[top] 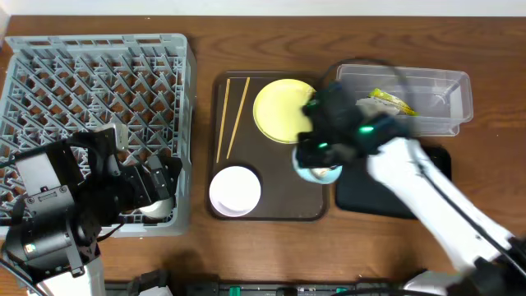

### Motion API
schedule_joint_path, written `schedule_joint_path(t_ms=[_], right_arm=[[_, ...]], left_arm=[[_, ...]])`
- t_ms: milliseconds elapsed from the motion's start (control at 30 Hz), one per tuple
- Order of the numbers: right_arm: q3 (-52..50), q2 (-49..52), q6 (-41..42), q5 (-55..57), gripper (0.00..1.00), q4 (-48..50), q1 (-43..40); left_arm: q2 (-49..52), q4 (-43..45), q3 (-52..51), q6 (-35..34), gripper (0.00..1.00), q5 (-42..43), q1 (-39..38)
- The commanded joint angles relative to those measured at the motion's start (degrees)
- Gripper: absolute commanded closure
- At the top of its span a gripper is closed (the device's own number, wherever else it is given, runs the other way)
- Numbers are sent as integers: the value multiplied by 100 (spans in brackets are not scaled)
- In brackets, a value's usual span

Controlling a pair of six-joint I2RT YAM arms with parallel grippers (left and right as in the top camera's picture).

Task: Sort waste into correct bins and load items into the dishwasher
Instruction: 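Grasp the light-blue rice bowl with the right gripper and lift it, then tip the light-blue bowl over the black tray to dump the rice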

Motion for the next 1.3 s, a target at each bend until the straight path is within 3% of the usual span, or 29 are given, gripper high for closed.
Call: schedule_joint_path(t_ms=[0,167,333,433,600,867,1133,1200,1267], right_arm=[[-83,-205,-883,-1161,99,-214,-562],[-761,-205,-1694,-2035,99,-404,-1550],[-1818,-205,-3154,-4472,99,195,-2771],[-2159,-205,-4065,-5449,99,20,-3475],[-2487,-205,-4754,-5593,99,-133,-4245],[-2730,-205,-5482,-5724,99,-282,-4385],[-2739,-199,-5337,-5635,99,-219,-4507],[-2739,-205,-5705,-5405,99,-291,-4538],[-2739,-186,-5285,-5001,99,-133,-4566]], left_arm=[[7,2,63,57,2,57,13],[9,2,63,57,2,57,15],[46,4,63,57,2,57,15],[46,2,63,57,2,57,15],[98,4,63,57,2,57,15],[289,2,63,57,2,57,15],[389,4,63,57,2,57,13],[409,4,63,57,2,57,15],[413,4,63,57,2,57,15]])
